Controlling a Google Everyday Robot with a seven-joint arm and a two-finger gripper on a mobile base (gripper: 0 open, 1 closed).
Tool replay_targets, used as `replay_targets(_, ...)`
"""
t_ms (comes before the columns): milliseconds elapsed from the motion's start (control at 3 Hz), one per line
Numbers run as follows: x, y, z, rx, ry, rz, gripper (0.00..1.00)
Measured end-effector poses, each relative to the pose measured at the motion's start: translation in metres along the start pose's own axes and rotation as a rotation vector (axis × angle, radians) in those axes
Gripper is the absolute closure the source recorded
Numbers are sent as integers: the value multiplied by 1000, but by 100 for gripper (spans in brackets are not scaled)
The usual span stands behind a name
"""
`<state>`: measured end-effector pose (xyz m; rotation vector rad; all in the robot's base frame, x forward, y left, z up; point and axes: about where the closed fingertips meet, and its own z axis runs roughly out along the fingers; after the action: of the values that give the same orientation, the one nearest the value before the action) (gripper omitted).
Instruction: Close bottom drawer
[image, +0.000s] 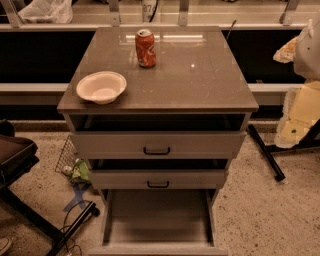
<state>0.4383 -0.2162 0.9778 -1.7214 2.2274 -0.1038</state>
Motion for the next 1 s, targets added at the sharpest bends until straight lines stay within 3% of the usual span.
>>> replay_targets(333,0,0,0,0,0,0,0)
replay_targets(1000,4,31,66,30,-93,15,0)
